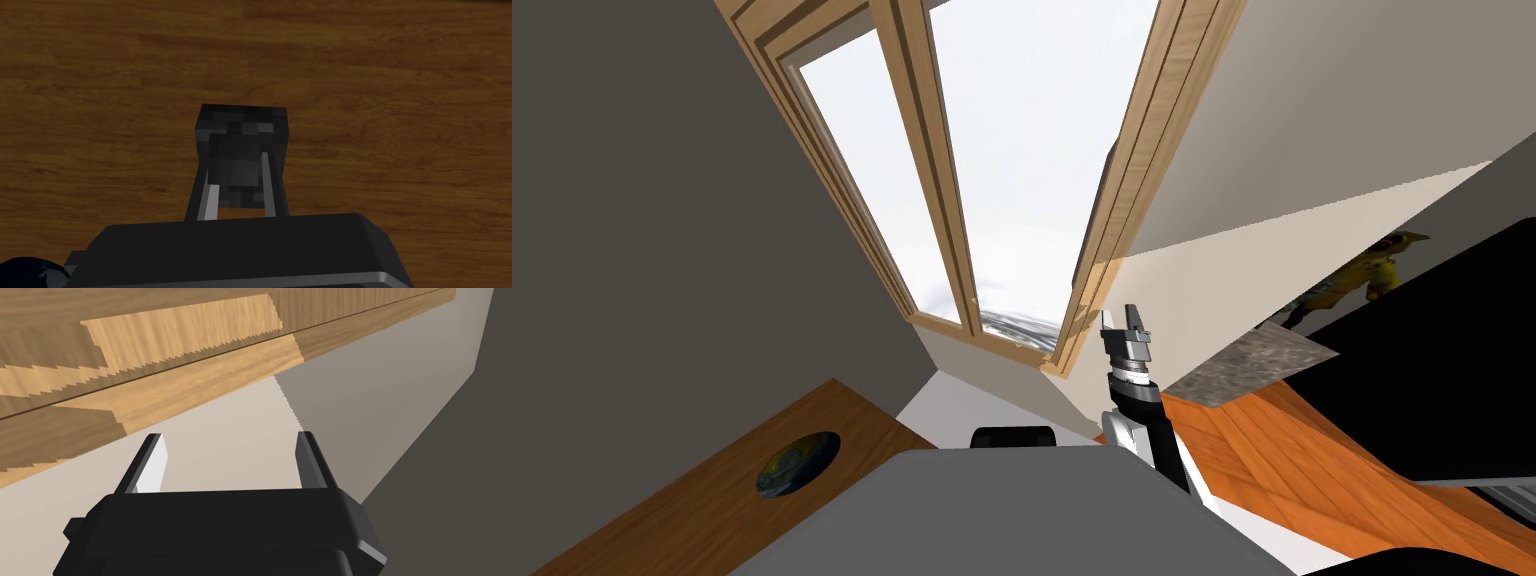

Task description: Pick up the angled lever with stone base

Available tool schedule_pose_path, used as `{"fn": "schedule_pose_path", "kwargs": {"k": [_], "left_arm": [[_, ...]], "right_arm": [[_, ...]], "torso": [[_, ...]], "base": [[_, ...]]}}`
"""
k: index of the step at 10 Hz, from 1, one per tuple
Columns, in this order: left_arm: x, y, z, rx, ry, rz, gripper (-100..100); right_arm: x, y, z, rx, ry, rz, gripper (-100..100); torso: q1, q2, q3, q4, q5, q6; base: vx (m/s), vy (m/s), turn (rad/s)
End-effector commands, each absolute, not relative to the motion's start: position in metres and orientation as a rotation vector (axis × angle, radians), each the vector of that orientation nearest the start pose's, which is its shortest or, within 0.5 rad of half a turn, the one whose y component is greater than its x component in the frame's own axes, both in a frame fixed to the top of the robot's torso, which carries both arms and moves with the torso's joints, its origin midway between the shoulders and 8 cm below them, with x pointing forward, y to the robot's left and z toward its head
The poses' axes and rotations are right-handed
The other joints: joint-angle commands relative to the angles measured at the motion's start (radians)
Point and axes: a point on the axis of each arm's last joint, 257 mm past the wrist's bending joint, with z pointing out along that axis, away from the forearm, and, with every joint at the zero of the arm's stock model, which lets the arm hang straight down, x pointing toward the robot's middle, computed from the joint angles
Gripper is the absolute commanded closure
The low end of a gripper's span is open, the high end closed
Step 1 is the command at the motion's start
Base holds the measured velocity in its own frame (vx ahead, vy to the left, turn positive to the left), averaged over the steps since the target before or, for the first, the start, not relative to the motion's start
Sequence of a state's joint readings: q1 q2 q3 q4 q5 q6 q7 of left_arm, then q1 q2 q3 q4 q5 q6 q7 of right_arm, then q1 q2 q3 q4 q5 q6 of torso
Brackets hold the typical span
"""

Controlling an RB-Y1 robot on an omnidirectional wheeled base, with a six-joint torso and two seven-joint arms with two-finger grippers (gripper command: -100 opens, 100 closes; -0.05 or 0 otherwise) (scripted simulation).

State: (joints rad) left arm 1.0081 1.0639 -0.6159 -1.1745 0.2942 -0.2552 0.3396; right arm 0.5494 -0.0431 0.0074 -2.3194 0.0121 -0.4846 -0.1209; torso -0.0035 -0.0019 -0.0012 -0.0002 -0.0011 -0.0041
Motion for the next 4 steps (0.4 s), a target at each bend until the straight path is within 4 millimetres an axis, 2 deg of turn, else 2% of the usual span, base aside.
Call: {"fn": "schedule_pose_path", "kwargs": {"k": [1, 2, 3, 4], "left_arm": [[-0.2087, 0.5181, -0.4813, -1.877, 2.402, 0.000, 100], [-0.2084, 0.5216, -0.4761, -1.873, 2.407, 0.000, 100], [-0.2096, 0.5196, -0.4791, -1.874, 2.405, 0.002, 100], [-0.2096, 0.5201, -0.4785, -1.874, 2.405, 0.002, 0]], "right_arm": [[0.3365, -0.2748, 0.0229, 0.686, 0.638, 1.395, 0], [0.3365, -0.2748, 0.0229, 0.686, 0.638, 1.395, 0], [0.3365, -0.2748, 0.0229, 0.686, 0.638, 1.395, 0], [0.3365, -0.2748, 0.0229, 0.686, 0.638, 1.395, 0]], "torso": [[0.000, 0.000, 0.000, 0.000, 0.000, 0.000], [-0.001, -0.001, 0.000, 0.000, 0.000, 0.000], [-0.001, -0.001, -0.001, 0.000, 0.000, 0.000], [0.000, 0.000, 0.000, 0.000, 0.000, 0.000]], "base": [[0.023, -0.015, 0.076], [0.021, -0.013, 0.071], [0.008, -0.005, 0.015], [0.000, 0.000, 0.000]]}}
